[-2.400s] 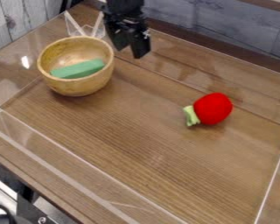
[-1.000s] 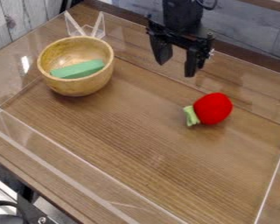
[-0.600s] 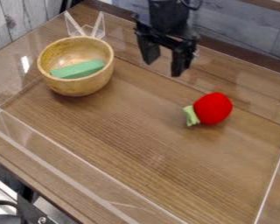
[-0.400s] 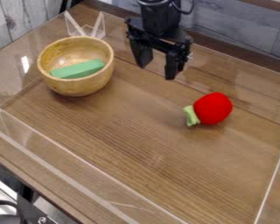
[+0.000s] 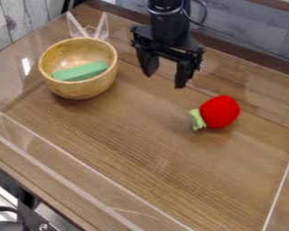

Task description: Put the green stick in the brown bowl

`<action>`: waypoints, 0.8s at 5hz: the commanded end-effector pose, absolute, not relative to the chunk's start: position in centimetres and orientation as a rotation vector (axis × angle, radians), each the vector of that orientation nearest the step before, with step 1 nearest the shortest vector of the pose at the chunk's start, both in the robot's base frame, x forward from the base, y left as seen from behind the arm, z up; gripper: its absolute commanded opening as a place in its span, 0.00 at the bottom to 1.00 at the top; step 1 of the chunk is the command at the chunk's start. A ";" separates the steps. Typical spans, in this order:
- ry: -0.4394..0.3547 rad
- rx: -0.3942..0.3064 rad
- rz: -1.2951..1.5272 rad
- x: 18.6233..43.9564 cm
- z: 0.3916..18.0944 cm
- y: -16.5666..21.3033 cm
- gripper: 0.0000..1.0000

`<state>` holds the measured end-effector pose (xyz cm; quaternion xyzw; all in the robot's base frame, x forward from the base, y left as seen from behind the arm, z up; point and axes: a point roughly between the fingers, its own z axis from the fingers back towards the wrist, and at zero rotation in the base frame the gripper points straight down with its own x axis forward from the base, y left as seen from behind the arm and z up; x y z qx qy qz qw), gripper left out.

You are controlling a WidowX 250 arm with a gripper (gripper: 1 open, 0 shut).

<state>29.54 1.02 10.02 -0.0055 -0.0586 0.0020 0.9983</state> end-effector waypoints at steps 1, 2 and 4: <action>-0.192 0.003 -0.042 30.3 12.7 0.9 1.00; -0.192 0.019 0.043 30.0 12.5 0.5 1.00; -0.196 0.043 0.182 30.1 12.6 -0.3 1.00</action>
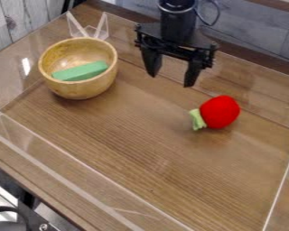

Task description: Put the green stick in the brown bowl

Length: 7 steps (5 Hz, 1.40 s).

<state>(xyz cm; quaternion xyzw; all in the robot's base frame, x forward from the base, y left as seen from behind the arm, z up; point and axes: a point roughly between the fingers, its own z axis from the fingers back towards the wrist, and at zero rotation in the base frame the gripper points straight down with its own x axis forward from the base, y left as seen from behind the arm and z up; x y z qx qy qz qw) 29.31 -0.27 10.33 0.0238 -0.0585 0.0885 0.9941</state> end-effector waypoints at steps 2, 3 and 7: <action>-0.193 0.044 0.145 31.2 12.5 -0.1 1.00; -0.168 0.045 0.112 30.1 11.8 -0.1 1.00; -0.158 0.083 0.078 26.8 15.2 15.3 1.00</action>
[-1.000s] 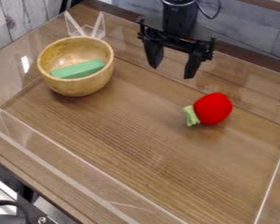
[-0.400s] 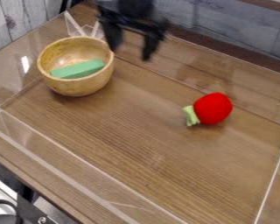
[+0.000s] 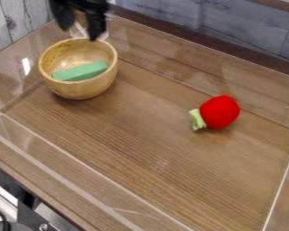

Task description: Put the green stick in the brown bowl

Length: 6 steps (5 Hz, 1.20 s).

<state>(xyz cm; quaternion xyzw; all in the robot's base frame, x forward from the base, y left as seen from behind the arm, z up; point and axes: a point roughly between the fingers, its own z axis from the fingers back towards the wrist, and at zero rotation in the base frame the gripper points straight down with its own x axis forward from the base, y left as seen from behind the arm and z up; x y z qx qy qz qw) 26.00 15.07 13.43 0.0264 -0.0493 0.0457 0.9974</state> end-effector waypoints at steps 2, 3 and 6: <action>-0.129 0.071 0.116 26.2 10.4 18.7 1.00; -0.119 0.061 0.165 26.3 9.4 18.9 1.00; -0.100 0.045 0.182 26.8 7.5 19.0 1.00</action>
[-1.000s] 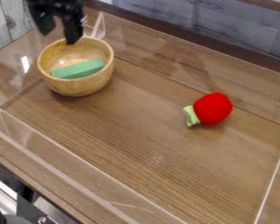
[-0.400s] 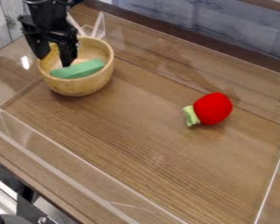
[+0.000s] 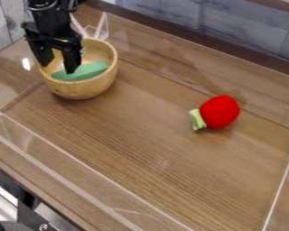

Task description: Put the green stick in the brown bowl

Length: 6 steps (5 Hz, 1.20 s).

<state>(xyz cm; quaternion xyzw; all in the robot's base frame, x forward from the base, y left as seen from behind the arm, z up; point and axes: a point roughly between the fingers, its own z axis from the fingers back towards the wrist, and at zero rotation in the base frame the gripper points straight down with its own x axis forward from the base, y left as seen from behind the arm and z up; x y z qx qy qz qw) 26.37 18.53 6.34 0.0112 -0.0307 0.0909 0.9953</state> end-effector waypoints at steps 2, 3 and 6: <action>-0.088 0.038 0.093 28.7 8.3 20.0 1.00; -0.080 0.034 0.106 29.5 8.0 19.7 1.00; -0.061 0.008 0.242 31.3 5.2 18.3 1.00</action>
